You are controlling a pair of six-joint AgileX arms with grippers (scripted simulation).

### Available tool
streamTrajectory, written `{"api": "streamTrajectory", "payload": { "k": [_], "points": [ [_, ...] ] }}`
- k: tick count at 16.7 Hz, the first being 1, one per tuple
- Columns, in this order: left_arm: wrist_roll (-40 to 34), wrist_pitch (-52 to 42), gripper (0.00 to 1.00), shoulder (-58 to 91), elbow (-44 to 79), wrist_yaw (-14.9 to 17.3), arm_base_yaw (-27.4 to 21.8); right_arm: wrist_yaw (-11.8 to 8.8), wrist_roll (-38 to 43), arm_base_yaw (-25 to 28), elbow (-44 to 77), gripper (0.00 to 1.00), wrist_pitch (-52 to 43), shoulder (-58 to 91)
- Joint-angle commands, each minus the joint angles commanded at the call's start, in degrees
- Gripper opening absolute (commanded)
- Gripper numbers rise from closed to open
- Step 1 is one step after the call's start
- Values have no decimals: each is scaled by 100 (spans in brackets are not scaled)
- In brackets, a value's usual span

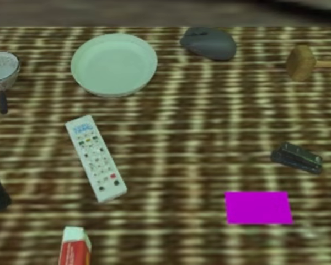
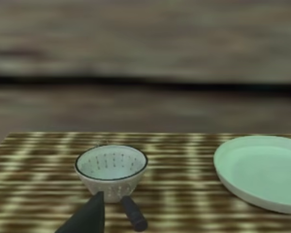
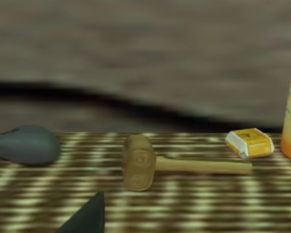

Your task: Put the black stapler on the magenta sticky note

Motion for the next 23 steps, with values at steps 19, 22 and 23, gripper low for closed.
{"api": "streamTrajectory", "payload": {
  "k": [19, 22, 23],
  "points": [
    [0, 0, 100, 0, 0, 0, 0, 47, -3379, 1135, 6254, 100, -4565, 7802],
    [0, 0, 100, 0, 0, 0, 0, 57, -4062, 1369, 7507, 100, -5500, 9405],
    [0, 0, 100, 0, 0, 0, 0, 56, -4262, 1438, 7881, 100, -5769, 9848]
  ]
}}
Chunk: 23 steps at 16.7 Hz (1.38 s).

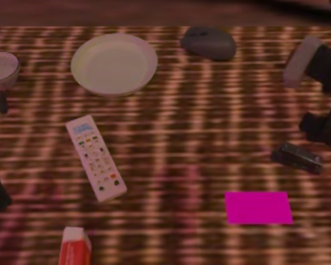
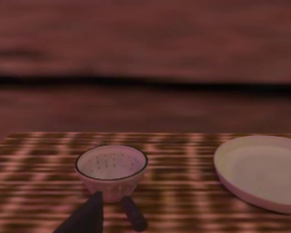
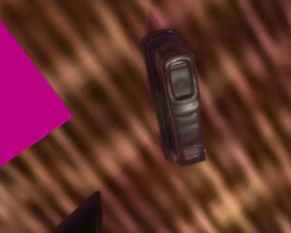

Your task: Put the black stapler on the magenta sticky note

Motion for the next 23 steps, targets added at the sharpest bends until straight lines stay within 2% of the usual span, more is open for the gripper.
{"api": "streamTrajectory", "payload": {
  "k": [6, 14, 17, 23],
  "points": [
    [0, 0, 100, 0, 0, 0, 0, -34, -815, 282, 1652, 100, -1029, 1772],
    [0, 0, 100, 0, 0, 0, 0, -41, -899, 284, 1795, 100, -1098, 1953],
    [0, 0, 100, 0, 0, 0, 0, -42, -904, 306, 1498, 100, -697, 2087],
    [0, 0, 100, 0, 0, 0, 0, -38, -883, 322, 585, 100, 754, 2572]
  ]
}}
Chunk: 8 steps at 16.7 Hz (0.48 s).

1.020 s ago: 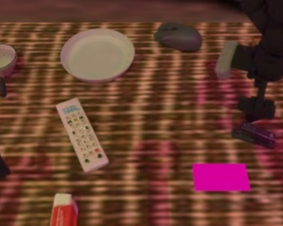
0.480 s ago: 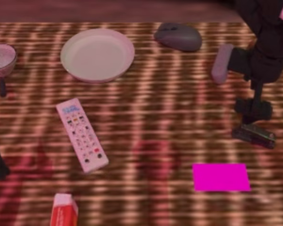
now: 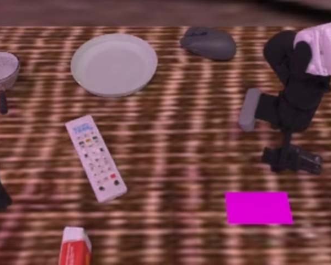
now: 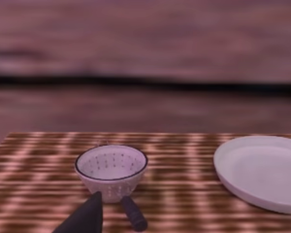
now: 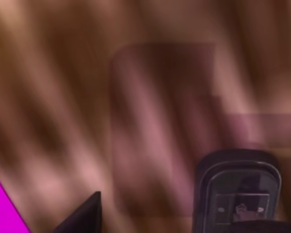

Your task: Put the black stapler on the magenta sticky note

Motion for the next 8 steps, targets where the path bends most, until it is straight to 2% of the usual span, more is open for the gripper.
{"api": "streamTrajectory", "payload": {
  "k": [5, 8],
  "points": [
    [0, 0, 100, 0, 0, 0, 0, 1, 0, 2, -92, 100, 118, 56],
    [0, 0, 100, 0, 0, 0, 0, 1, 0, 2, -92, 77, 118, 56]
  ]
}}
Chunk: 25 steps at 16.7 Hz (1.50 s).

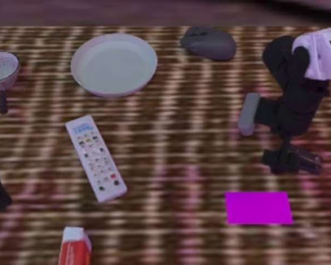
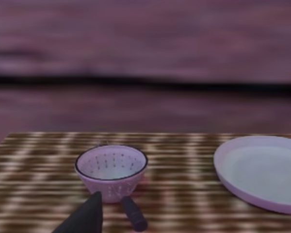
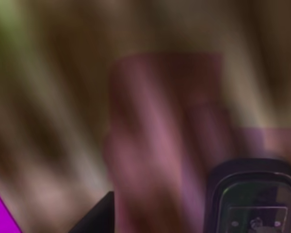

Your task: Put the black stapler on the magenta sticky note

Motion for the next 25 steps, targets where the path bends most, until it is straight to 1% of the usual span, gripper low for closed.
{"api": "streamTrajectory", "payload": {
  "k": [10, 11, 20, 22, 25],
  "points": [
    [0, 0, 100, 0, 0, 0, 0, 0, 0, 0, 0, 2, 0, 0],
    [0, 0, 100, 0, 0, 0, 0, 0, 0, 0, 0, 0, 0, 0],
    [0, 0, 100, 0, 0, 0, 0, 0, 3, -14, 22, 0, -22, -51],
    [0, 0, 100, 0, 0, 0, 0, 1, -1, -12, 196, 0, -236, -115],
    [0, 0, 100, 0, 0, 0, 0, -4, -1, -7, 656, 0, -975, -320]
  ]
}}
